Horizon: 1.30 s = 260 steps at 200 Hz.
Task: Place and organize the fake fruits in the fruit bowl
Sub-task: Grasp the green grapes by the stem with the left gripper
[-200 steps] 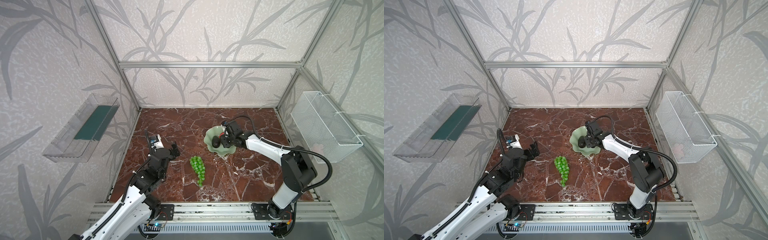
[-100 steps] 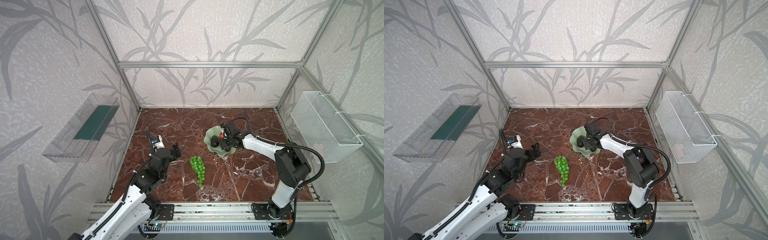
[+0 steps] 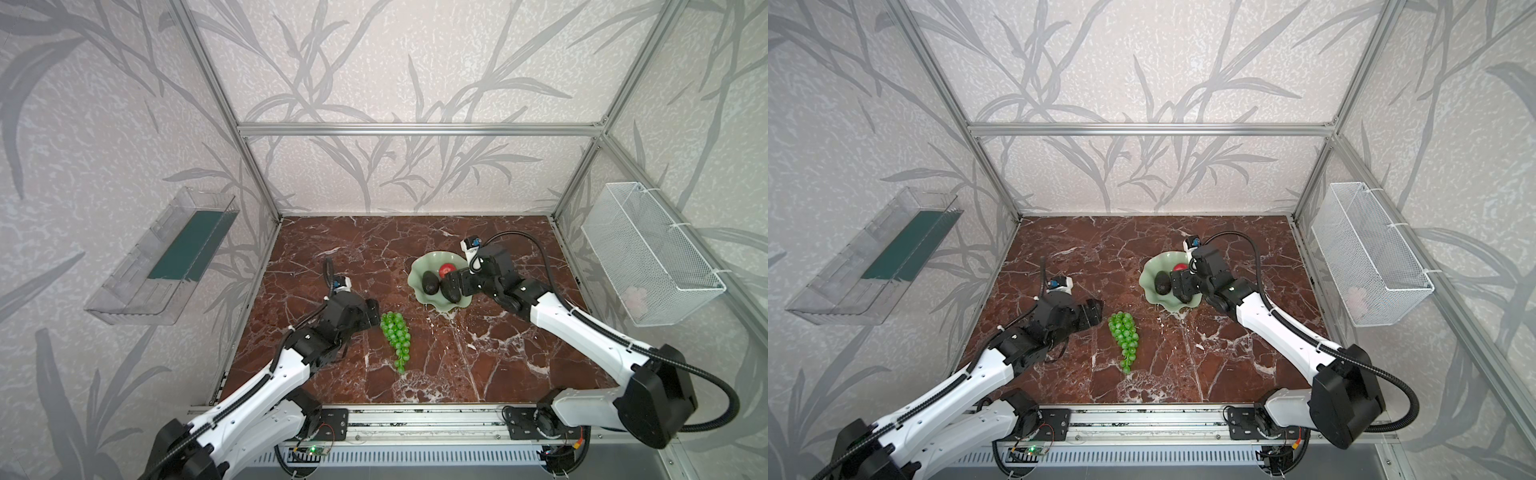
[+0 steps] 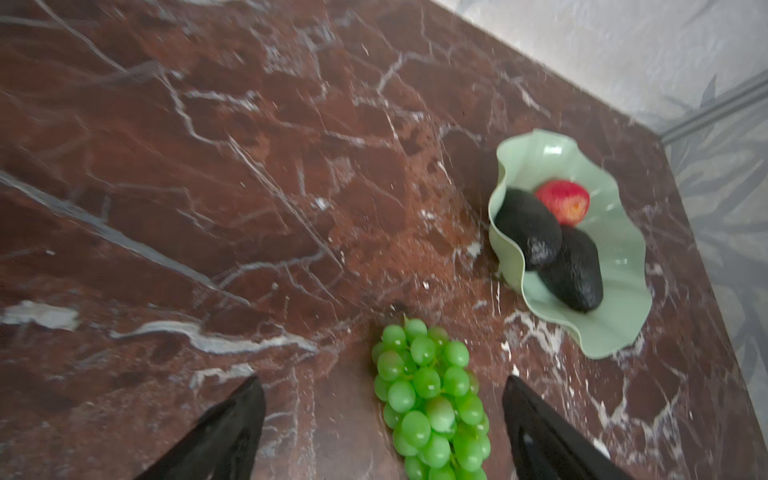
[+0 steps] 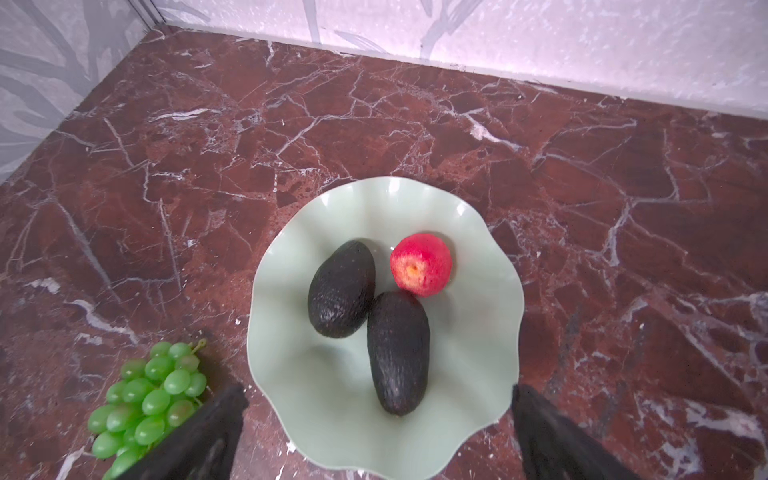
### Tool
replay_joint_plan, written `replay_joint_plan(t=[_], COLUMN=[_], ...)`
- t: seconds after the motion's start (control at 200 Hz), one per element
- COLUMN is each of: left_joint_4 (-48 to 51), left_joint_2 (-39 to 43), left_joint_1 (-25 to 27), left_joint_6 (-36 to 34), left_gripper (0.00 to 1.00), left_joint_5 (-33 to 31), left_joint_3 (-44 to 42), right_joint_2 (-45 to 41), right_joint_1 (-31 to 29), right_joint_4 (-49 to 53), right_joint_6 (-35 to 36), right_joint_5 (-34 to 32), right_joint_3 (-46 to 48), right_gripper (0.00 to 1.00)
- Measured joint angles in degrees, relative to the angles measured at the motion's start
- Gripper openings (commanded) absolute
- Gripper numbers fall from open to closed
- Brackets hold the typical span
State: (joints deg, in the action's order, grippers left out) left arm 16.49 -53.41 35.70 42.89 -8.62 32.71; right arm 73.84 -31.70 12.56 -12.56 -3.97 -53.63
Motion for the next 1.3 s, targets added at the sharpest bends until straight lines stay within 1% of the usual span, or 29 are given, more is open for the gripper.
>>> replay_joint_plan(t=[0.07, 0.16, 0.205, 0.26, 0.45, 0.73, 1.065, 1.195, 1.3], left_joint_4=[-0.8, -1.8, -2.3, -2.7, -4.5, -9.5, -14.8, -16.3, -17.1], left_joint_2=[-2.7, -5.5, -6.8, -8.3, -14.5, -24.1, -32.3, -33.9, -34.5], left_joint_1=[3.3, 6.3, 7.1, 8.0, 11.0, 11.9, 11.9, 11.9, 11.9], left_joint_6=[0.8, 1.6, 1.9, 2.1, 3.5, 4.9, 6.8, 7.6, 8.3], left_gripper=[0.91, 0.92, 0.93, 0.99, 0.99, 0.99, 0.98, 0.94, 0.86], left_joint_5=[0.0, 0.1, 0.0, 0.0, -0.4, -0.8, -3.1, -4.0, -4.6], left_joint_3=[0.0, 0.0, 0.0, 0.0, 0.1, 1.4, 4.7, 4.7, 4.7], right_joint_2=[-2.6, -4.4, -4.9, -5.4, -5.8, -7.0, -9.0, -9.4, -9.7], right_joint_1=[0.0, 0.0, 0.0, 0.0, 0.0, 0.0, 0.1, 0.1, 0.1], right_joint_4=[-0.3, -0.3, -0.3, -0.3, -0.7, -0.8, -0.7, -0.7, -0.7], right_joint_6=[-0.3, -0.8, -0.9, -1.0, -1.2, -1.1, -0.9, -0.7, -0.6], right_joint_5=[0.1, 0.0, 0.0, 0.0, 0.0, 0.0, -0.6, -0.9, -1.0], right_joint_3=[3.0, 4.7, 5.1, 5.6, 6.9, 7.2, 8.1, 8.1, 8.1], right_gripper=[0.99, 0.99, 0.99, 0.99, 0.99, 0.99, 0.99, 0.99, 0.99])
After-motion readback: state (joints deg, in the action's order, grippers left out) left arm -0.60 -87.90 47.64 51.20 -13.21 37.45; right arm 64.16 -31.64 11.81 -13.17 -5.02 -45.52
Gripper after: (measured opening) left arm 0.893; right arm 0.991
